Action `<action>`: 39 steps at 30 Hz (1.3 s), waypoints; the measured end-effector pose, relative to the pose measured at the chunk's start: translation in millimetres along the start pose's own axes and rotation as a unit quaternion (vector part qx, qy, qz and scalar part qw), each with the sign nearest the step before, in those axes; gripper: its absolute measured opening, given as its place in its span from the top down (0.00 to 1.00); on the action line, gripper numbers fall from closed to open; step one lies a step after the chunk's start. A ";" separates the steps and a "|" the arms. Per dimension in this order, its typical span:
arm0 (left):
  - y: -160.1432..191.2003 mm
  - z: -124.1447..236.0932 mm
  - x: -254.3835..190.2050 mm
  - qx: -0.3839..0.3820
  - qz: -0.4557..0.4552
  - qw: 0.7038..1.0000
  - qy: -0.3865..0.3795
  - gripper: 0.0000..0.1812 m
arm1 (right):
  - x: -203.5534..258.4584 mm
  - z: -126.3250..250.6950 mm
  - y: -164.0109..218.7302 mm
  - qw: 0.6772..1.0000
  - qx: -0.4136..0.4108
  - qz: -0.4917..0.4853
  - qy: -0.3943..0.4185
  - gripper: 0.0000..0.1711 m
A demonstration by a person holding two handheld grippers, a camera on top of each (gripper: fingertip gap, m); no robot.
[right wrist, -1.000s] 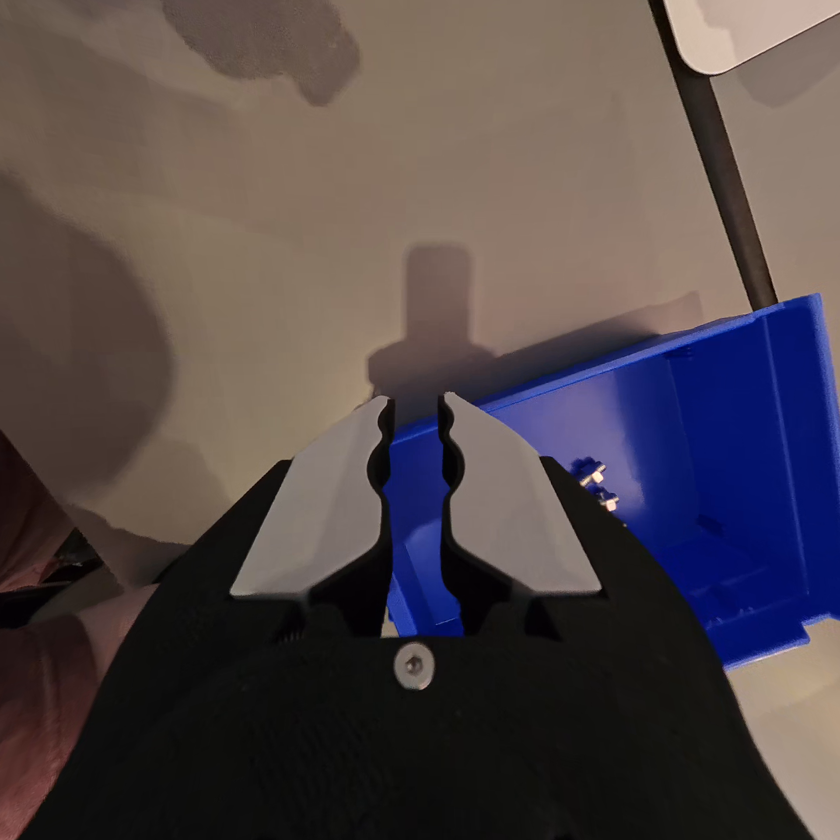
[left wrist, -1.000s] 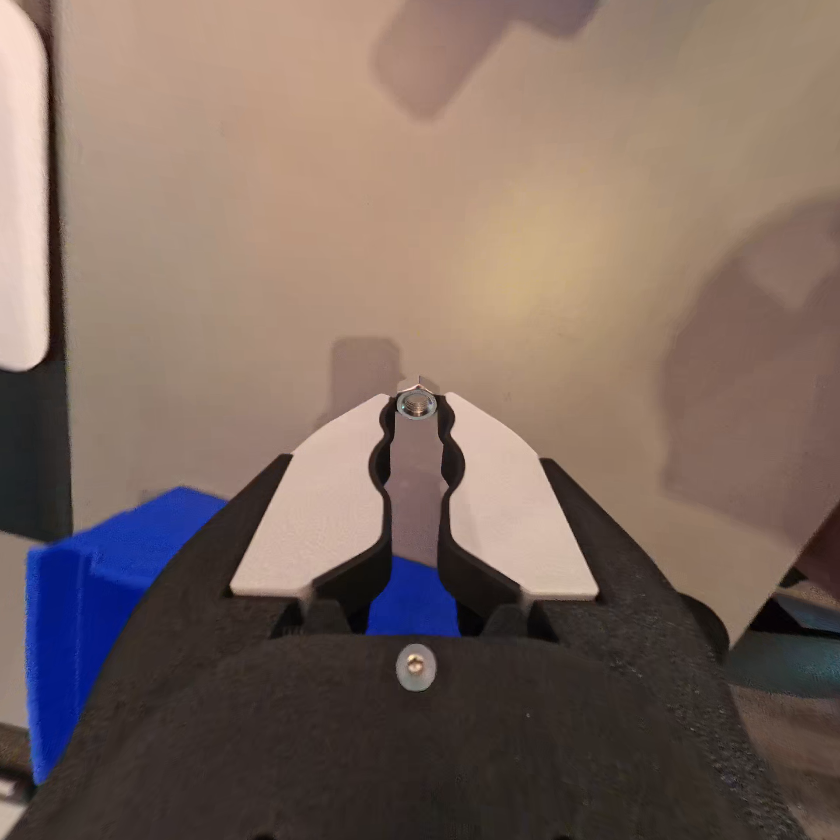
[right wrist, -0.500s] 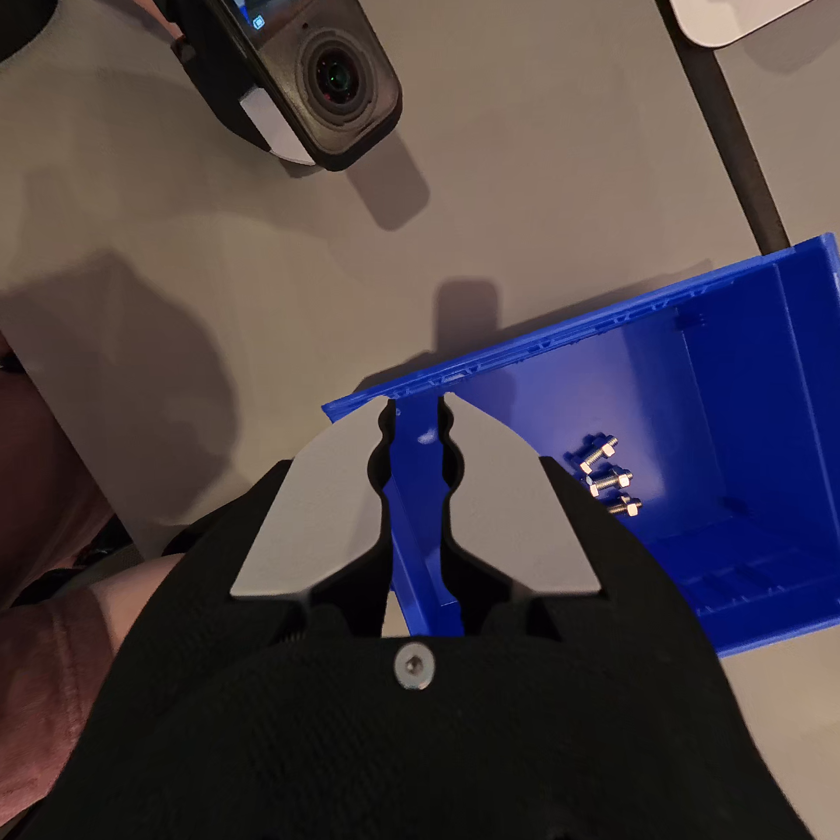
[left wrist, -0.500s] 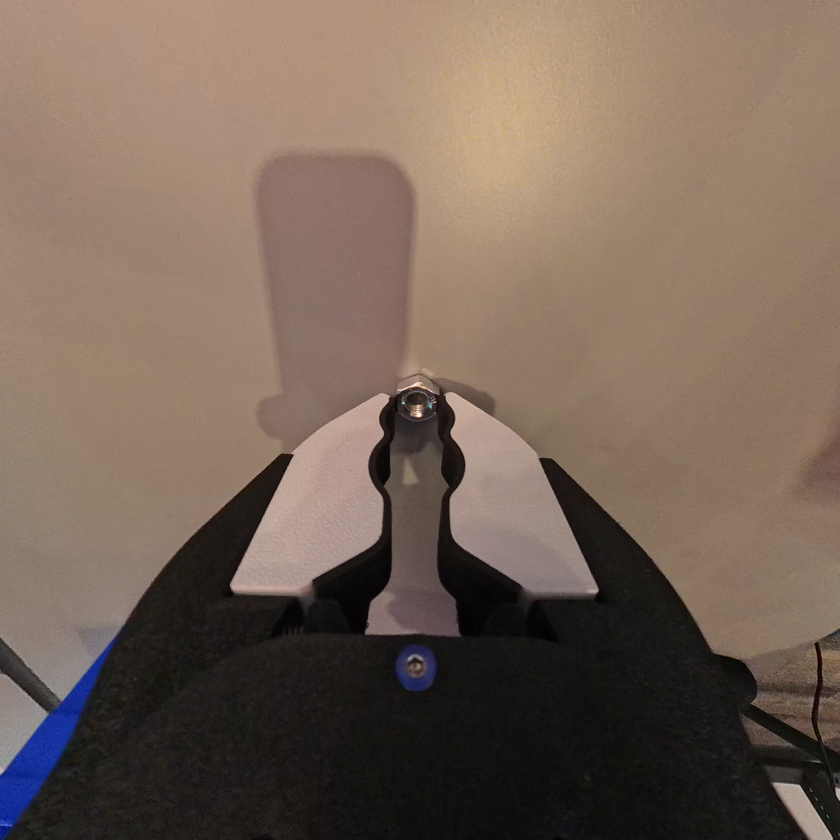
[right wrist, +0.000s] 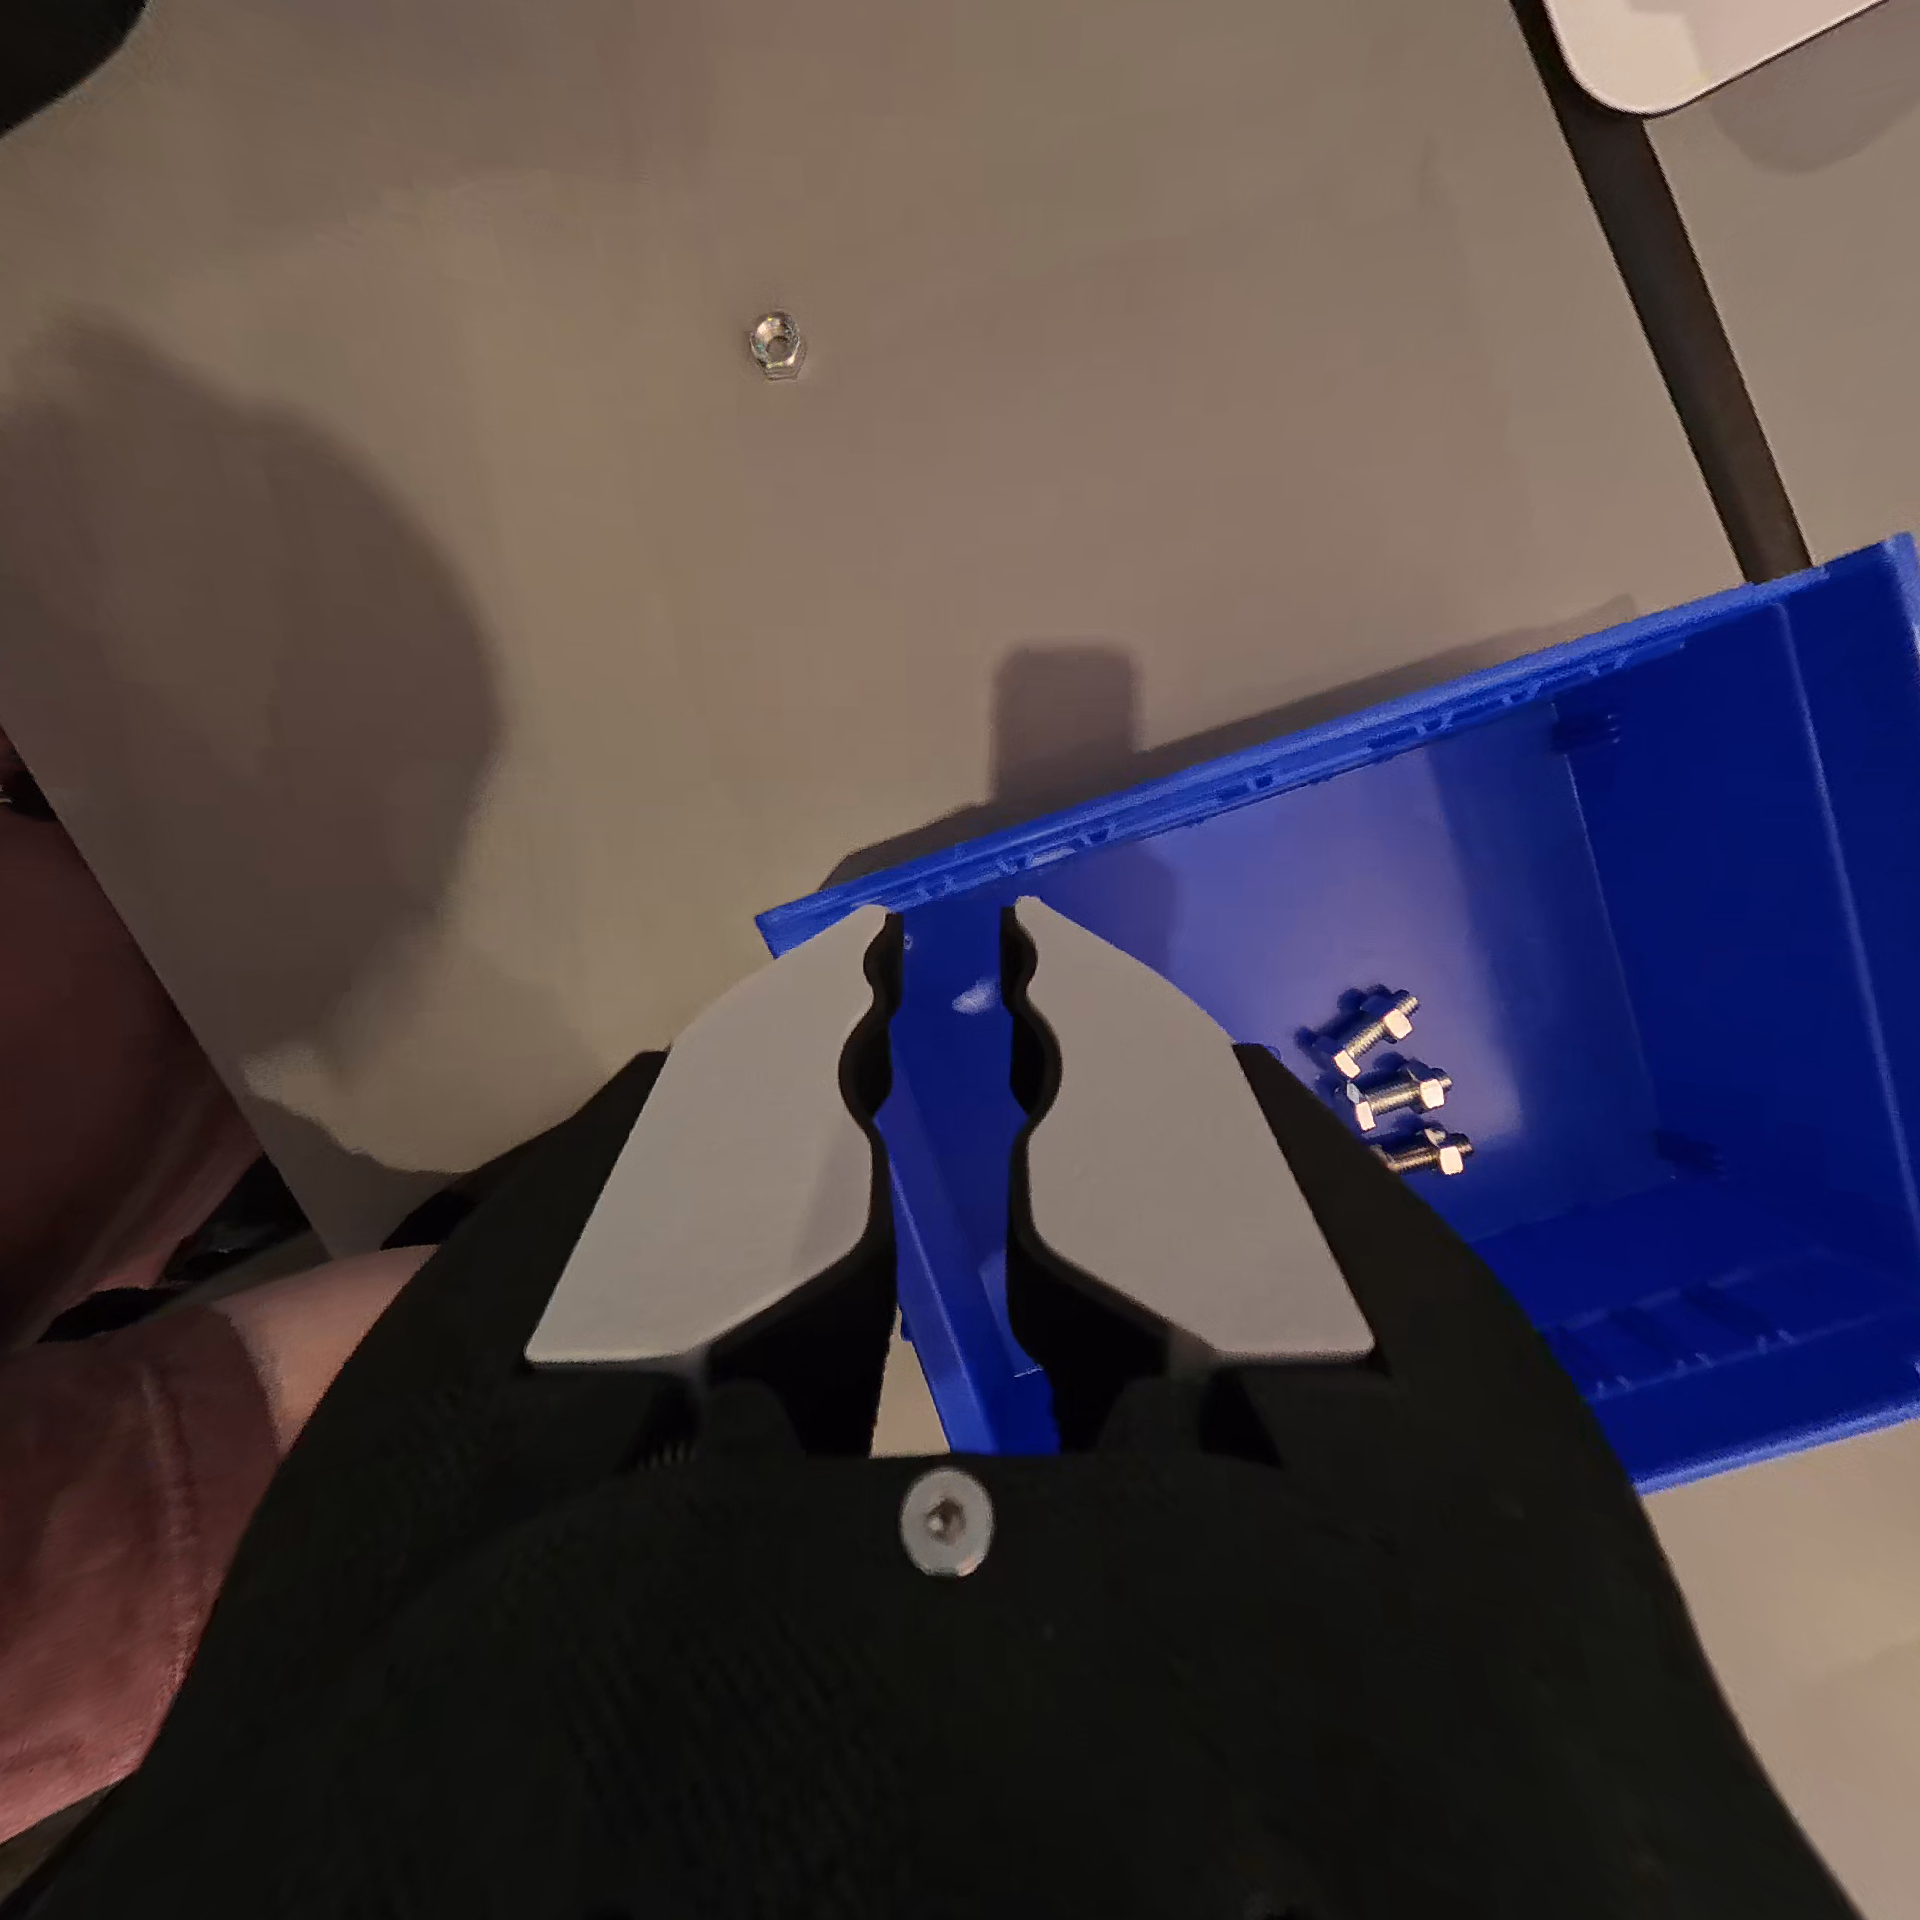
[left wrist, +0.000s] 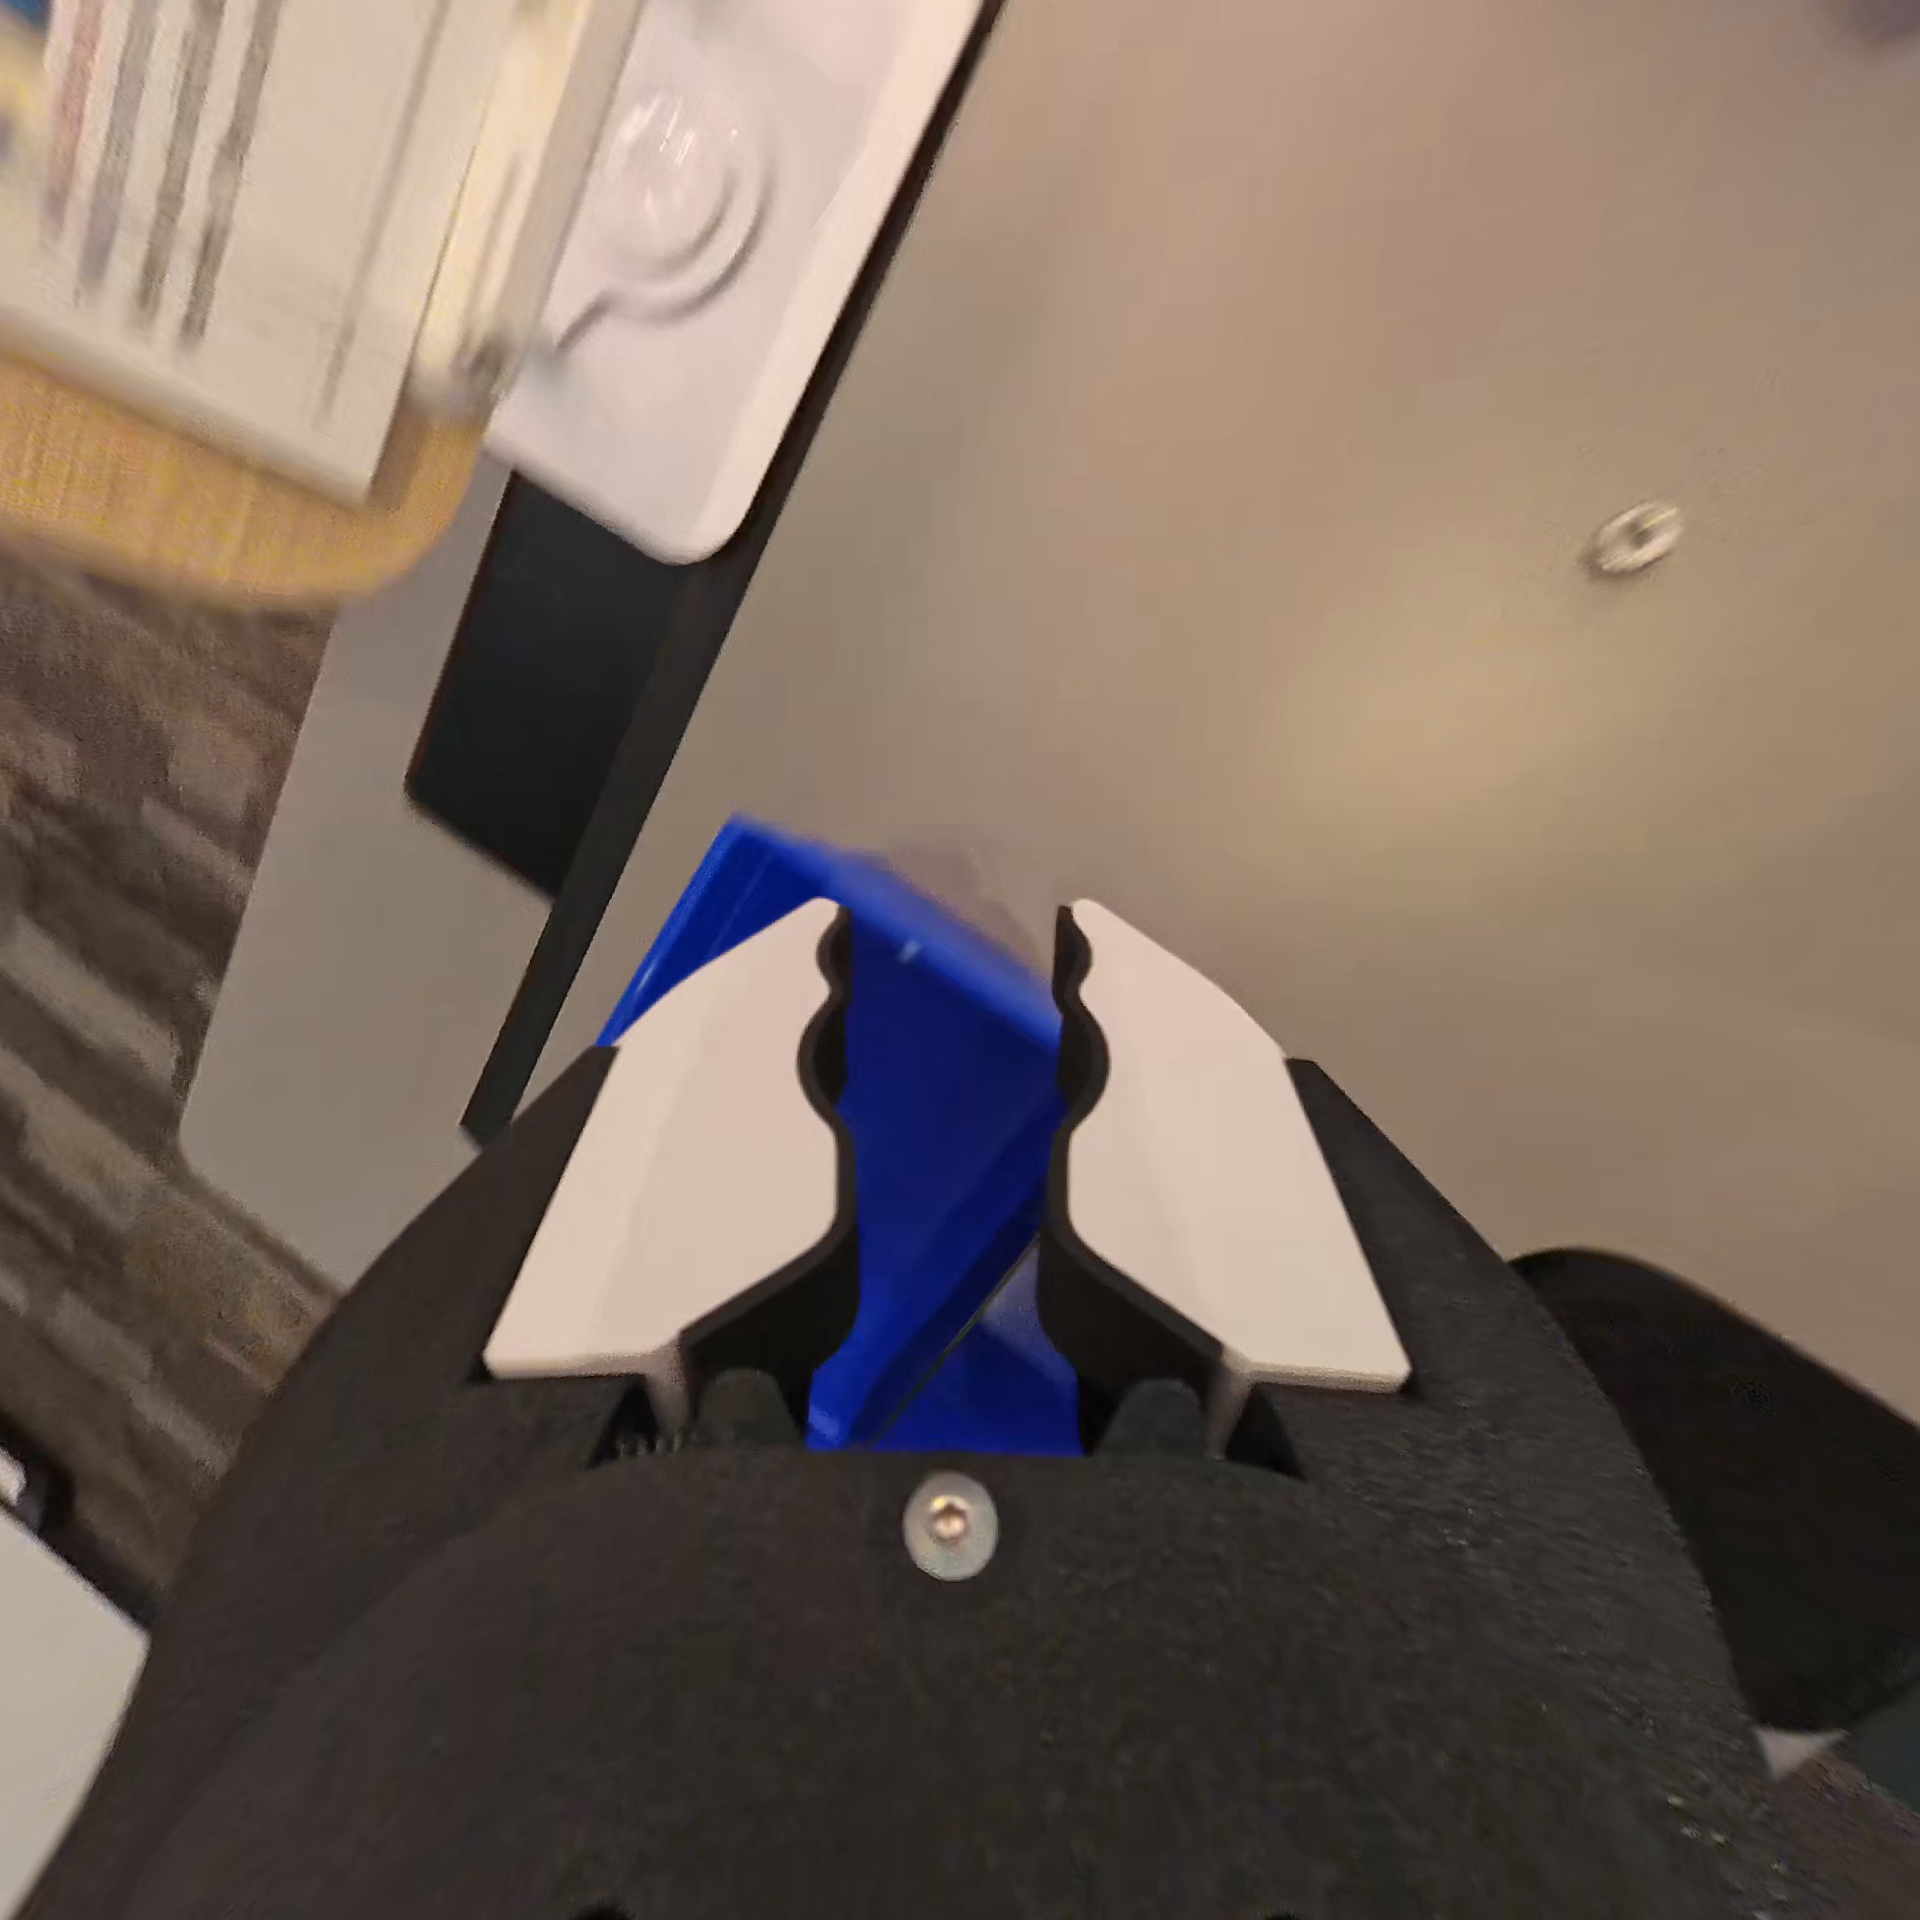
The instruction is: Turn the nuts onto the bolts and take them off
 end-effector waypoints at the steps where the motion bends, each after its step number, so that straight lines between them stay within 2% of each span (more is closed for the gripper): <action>1: 17.1 0.0 16.3 0.011 0.019 1.000 -0.006 0.79 | 0.6 -1.2 -1.2 1.000 0.002 0.002 0.000 0.89; 5: 72.8 -22.8 44.7 0.027 0.070 0.996 0.045 0.77 | -3.0 -10.7 -2.6 1.000 0.028 -0.010 0.000 0.89; 9: 101.2 -51.3 41.2 0.051 0.032 0.995 0.081 0.77 | -7.2 -22.0 -4.8 0.998 0.052 -0.018 -0.004 0.88; 13: 105.7 -68.1 34.1 0.049 0.003 0.992 0.120 0.78 | -10.9 -31.9 -5.4 0.997 0.073 -0.026 -0.009 0.88; 20: 109.2 -86.6 31.3 0.074 -0.048 0.986 0.143 0.78 | -14.1 -42.1 -8.8 0.996 0.086 -0.034 -0.017 0.88; 23: 104.2 -92.4 32.8 0.067 -0.076 0.987 0.127 0.80 | -15.1 -41.6 -10.5 0.996 0.080 -0.034 -0.014 0.88; 27: 92.5 -106.1 33.7 0.043 -0.164 0.982 0.084 0.80 | -15.2 -40.5 -13.4 0.997 0.069 -0.028 -0.013 0.89; 29: 89.1 -116.3 36.8 0.051 -0.136 0.987 0.067 0.79 | -15.6 -40.2 -13.1 0.997 0.069 -0.030 -0.011 0.88; 32: 86.8 -127.1 32.8 0.058 -0.026 0.992 0.108 0.77 | -16.7 -39.9 -12.0 0.997 0.069 -0.033 -0.010 0.89; 34: 86.9 -130.2 33.4 0.044 0.022 0.995 0.086 0.81 | -17.7 -40.0 -11.5 0.997 0.068 -0.036 -0.010 0.89; 37: 90.1 -134.3 34.5 0.043 0.061 0.996 0.044 0.80 | -18.7 -40.7 -10.2 0.997 0.071 -0.038 -0.011 0.88; 39: 90.8 -138.6 32.4 0.037 0.078 0.995 0.045 0.82 | -18.3 -40.3 -9.2 0.997 0.073 -0.038 -0.010 0.88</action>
Point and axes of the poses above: each gripper's, where its closed fingertips meet, z back along the fingers, y out of its underside, x = y × z across the jaws, the point moved 6 cm from there along z, back along the fingers, and after that the axes turned 4 degrees about z, right-handed, at the moved point
